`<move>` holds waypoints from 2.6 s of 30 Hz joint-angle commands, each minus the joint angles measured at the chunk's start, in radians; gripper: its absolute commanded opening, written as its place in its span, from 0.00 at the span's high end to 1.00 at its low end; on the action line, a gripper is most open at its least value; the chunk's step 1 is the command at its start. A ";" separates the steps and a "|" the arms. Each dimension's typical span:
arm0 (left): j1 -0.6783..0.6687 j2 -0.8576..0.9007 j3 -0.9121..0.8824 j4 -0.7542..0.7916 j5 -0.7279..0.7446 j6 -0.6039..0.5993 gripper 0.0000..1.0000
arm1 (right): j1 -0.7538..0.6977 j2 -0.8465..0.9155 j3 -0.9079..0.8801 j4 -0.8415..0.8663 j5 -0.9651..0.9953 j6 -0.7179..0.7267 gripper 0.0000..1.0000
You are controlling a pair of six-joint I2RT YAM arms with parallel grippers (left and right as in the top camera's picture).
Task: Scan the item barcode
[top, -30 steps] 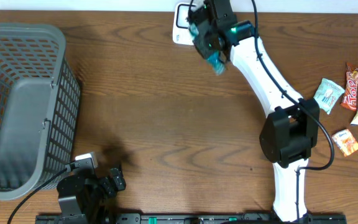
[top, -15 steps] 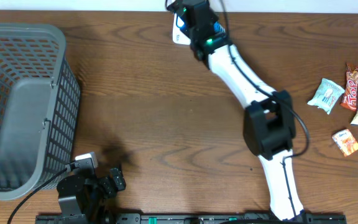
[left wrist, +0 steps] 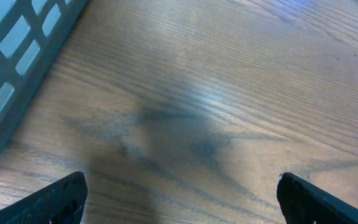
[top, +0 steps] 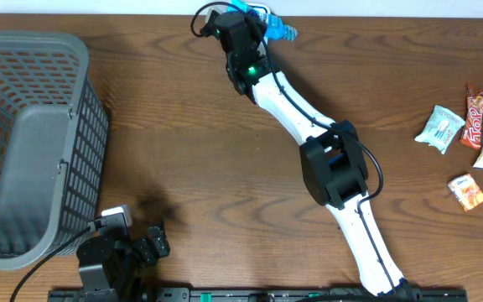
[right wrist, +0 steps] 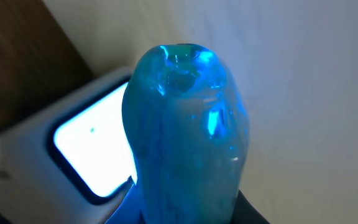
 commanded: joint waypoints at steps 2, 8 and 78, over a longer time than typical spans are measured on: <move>0.001 -0.004 -0.008 -0.031 0.003 -0.004 0.02 | -0.018 -0.062 0.046 -0.061 0.179 0.014 0.99; 0.001 -0.004 -0.008 -0.031 0.003 -0.004 0.02 | -0.115 -0.134 0.046 -0.434 0.251 0.259 0.99; 0.001 -0.004 -0.008 -0.031 0.002 -0.004 0.02 | -0.249 -0.916 0.029 -1.392 -0.524 1.112 0.01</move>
